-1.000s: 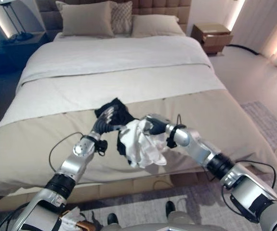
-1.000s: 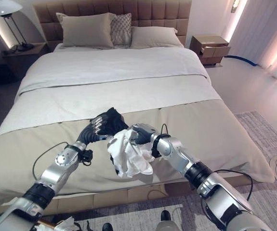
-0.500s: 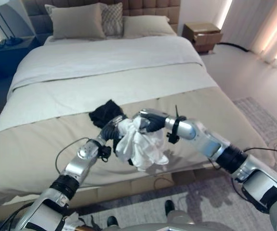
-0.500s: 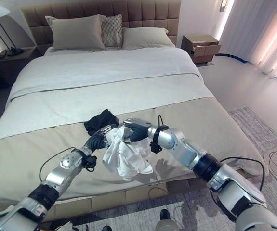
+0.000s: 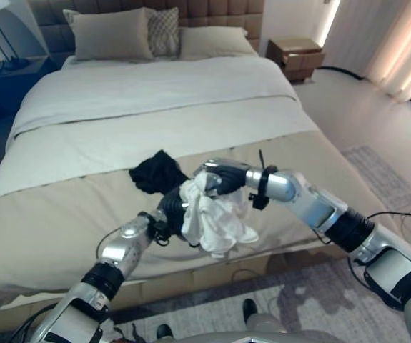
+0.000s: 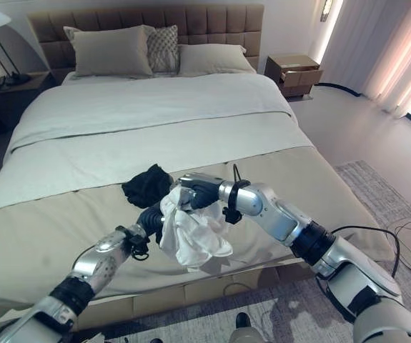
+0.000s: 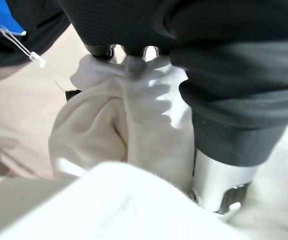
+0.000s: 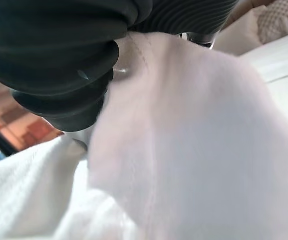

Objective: Pick up clothes into the bucket

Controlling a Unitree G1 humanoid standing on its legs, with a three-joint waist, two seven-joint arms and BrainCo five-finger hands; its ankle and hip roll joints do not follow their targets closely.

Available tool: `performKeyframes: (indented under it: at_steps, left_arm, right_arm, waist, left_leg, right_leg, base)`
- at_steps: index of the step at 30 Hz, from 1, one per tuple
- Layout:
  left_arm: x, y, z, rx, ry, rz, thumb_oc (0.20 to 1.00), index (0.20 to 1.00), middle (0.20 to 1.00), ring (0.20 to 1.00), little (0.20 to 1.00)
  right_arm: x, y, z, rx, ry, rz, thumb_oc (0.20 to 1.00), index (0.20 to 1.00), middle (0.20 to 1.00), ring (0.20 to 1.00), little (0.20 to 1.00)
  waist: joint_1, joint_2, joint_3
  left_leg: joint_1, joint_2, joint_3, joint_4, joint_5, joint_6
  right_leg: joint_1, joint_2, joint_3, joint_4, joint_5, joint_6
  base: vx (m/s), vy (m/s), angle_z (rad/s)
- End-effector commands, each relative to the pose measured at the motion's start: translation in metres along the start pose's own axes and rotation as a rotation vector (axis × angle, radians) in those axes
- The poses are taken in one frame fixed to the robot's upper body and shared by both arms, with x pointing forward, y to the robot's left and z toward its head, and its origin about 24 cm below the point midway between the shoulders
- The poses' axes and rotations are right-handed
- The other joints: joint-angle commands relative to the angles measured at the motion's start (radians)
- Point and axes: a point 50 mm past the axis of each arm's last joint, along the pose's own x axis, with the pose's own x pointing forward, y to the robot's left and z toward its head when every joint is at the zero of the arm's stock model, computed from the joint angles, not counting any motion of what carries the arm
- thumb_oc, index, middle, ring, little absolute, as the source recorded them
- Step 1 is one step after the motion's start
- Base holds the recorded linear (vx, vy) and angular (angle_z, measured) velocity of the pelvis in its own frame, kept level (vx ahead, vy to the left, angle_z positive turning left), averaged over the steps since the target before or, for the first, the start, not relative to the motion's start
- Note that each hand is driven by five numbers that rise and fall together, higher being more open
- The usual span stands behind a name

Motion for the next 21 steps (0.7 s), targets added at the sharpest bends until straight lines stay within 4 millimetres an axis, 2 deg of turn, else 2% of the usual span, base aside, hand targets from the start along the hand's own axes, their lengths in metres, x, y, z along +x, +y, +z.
performKeyframes:
  at_steps: [1, 10, 18, 20, 21]
  left_arm:
    - [0.016, -0.012, 0.024, 0.023, -0.096, -0.107, 0.2, 0.2, 0.2, 0.2, 0.2]
    - [0.014, -0.013, 0.018, 0.012, -0.11, -0.088, 0.2, 0.2, 0.2, 0.2, 0.2]
    - [0.011, -0.006, 0.009, -0.034, -0.138, 0.007, 0.2, 0.2, 0.2, 0.2, 0.2]
    - [0.009, -0.003, 0.01, -0.049, -0.165, 0.045, 0.2, 0.2, 0.2, 0.2, 0.2]
    - [0.008, -0.002, 0.01, -0.057, -0.175, 0.064, 0.2, 0.2, 0.2, 0.2, 0.2]
  right_arm:
    - [0.016, -0.025, 0.058, -0.041, -0.279, -0.041, 0.2, 0.2, 0.2, 0.2, 0.2]
    - [0.013, -0.022, 0.061, -0.009, -0.306, -0.034, 0.2, 0.2, 0.2, 0.2, 0.2]
    - [0.011, -0.02, 0.056, 0.006, -0.295, -0.068, 0.2, 0.2, 0.2, 0.2, 0.2]
    - [0.01, -0.019, 0.054, 0.023, -0.29, -0.093, 0.46, 0.46, 0.46, 0.46, 0.46]
    - [0.01, -0.019, 0.053, 0.023, -0.288, -0.102, 0.925, 0.925, 0.925, 0.925, 0.925]
  waist:
    - [0.0, -0.068, -0.013]
    - [0.003, -0.066, -0.01]
    - [0.011, -0.062, -0.012]
    - [0.014, -0.062, -0.011]
    - [0.016, -0.062, -0.011]
  left_leg:
    - [0.044, -0.012, 0.01, 0.098, -0.159, 0.025]
    - [0.044, -0.014, 0.006, 0.099, -0.162, 0.027]
    - [0.04, -0.015, -0.002, 0.102, -0.163, 0.029]
    - [0.04, -0.015, -0.004, 0.103, -0.163, 0.029]
    - [0.039, -0.014, -0.005, 0.104, -0.163, 0.029]
  right_leg:
    - [-0.014, -0.121, -0.017, 0.081, 0.004, 0.07]
    - [-0.011, -0.123, -0.019, 0.083, 0.001, 0.07]
    - [-0.004, -0.125, -0.033, 0.086, -0.006, 0.067]
    - [-0.003, -0.124, -0.033, 0.087, -0.007, 0.065]
    - [-0.002, -0.124, -0.033, 0.086, -0.008, 0.065]
  base:
    - [0.0, 0.0, 0.0]
    - [0.0, 0.0, 0.0]
    - [0.0, 0.0, 0.0]
    - [0.0, 0.0, 0.0]
    - [0.0, 0.0, 0.0]
